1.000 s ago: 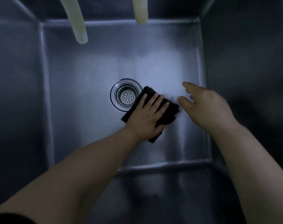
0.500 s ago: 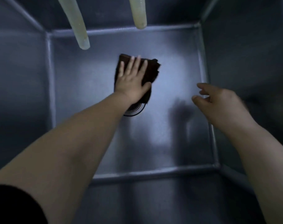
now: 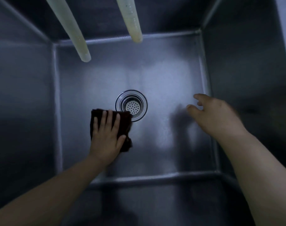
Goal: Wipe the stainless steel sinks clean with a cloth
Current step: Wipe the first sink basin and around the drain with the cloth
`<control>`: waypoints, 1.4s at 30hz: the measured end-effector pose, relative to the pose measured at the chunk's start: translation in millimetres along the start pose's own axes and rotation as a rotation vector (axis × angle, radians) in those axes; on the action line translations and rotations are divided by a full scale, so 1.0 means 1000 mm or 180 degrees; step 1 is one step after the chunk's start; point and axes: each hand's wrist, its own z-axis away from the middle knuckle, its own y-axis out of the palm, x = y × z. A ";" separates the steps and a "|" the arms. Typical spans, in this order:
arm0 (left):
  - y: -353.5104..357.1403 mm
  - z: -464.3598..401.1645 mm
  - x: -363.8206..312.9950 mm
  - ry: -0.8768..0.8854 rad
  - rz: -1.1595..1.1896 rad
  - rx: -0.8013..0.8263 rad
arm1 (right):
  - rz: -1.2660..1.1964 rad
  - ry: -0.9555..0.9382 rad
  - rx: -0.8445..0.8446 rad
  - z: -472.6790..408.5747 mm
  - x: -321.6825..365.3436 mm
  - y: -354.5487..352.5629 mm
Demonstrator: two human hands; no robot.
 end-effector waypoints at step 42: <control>-0.018 0.021 -0.077 0.2529 -0.0162 0.0191 | 0.1920 -0.2099 -0.1049 0.011 -0.005 -0.106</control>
